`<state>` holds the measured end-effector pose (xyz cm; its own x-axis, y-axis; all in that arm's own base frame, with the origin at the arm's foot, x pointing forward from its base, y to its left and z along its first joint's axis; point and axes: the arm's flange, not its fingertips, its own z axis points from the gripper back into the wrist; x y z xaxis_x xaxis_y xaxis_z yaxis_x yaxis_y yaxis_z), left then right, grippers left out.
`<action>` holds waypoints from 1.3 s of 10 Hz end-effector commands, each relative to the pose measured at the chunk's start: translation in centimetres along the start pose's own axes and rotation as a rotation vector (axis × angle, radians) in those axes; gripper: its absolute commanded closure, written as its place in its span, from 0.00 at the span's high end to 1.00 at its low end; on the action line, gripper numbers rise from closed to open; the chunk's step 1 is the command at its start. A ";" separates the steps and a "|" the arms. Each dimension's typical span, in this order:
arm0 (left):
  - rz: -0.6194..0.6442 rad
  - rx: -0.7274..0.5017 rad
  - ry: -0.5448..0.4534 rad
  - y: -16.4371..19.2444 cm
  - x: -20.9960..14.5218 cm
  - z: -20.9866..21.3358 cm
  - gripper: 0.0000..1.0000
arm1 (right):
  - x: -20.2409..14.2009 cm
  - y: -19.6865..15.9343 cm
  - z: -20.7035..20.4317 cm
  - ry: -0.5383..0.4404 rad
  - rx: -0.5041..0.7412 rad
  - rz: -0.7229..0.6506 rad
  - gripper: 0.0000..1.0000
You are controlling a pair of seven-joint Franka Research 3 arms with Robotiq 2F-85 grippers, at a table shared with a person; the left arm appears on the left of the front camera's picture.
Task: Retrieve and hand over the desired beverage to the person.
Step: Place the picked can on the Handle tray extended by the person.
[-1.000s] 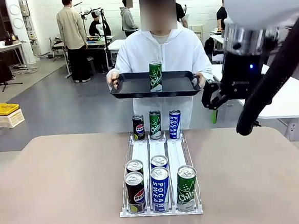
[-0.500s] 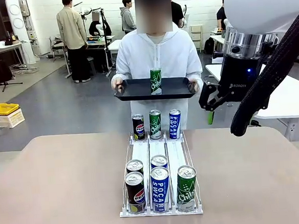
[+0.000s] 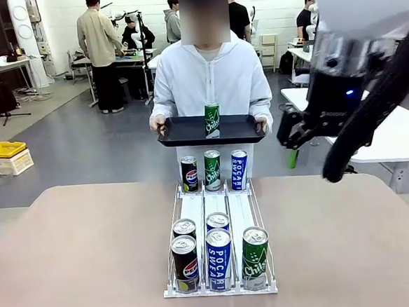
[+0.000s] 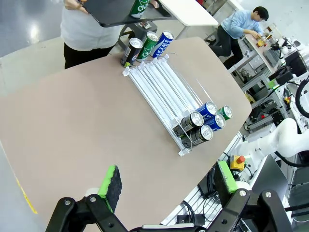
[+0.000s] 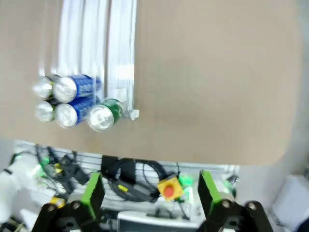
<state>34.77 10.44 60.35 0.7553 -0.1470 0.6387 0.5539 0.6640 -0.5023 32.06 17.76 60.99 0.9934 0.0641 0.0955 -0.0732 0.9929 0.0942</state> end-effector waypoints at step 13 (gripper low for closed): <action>-0.017 -0.013 -0.012 0.0 0.0 0.1 1.00 | -8.2 -26.8 8.4 -0.495 0.544 0.466 1.00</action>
<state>34.75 10.45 60.42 0.7551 -0.1472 0.6389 0.5535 0.6653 -0.5010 24.76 -11.04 66.85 0.7231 0.2909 0.6265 -0.6142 0.6856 0.3907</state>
